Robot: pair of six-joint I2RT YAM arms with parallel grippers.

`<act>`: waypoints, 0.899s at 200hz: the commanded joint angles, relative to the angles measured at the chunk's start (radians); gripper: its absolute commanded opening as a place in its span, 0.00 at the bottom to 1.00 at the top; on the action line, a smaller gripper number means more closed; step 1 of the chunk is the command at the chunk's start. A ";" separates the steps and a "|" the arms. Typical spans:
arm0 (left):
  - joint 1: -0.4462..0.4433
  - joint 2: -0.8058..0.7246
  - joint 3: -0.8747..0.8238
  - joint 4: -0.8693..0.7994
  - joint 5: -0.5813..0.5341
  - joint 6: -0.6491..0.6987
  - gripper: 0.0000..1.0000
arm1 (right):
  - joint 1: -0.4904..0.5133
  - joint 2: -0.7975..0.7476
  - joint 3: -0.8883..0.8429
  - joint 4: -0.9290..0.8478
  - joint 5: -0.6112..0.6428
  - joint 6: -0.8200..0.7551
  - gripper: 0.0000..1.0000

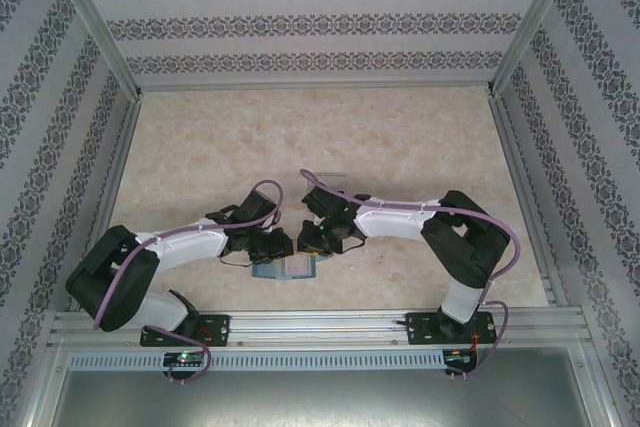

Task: Take the credit cards out of the card holder

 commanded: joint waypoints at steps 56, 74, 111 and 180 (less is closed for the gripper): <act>0.009 -0.036 0.023 -0.142 -0.070 0.051 0.24 | 0.014 0.023 -0.014 -0.040 0.042 0.001 0.28; 0.009 -0.060 0.025 -0.143 -0.069 0.044 0.26 | 0.016 0.021 -0.011 -0.039 0.042 0.000 0.28; 0.011 -0.097 0.027 -0.108 -0.063 0.020 0.32 | 0.017 0.023 -0.008 -0.041 0.041 -0.003 0.28; 0.012 -0.074 0.019 -0.144 -0.112 0.028 0.33 | 0.020 0.029 -0.002 -0.045 0.038 -0.006 0.28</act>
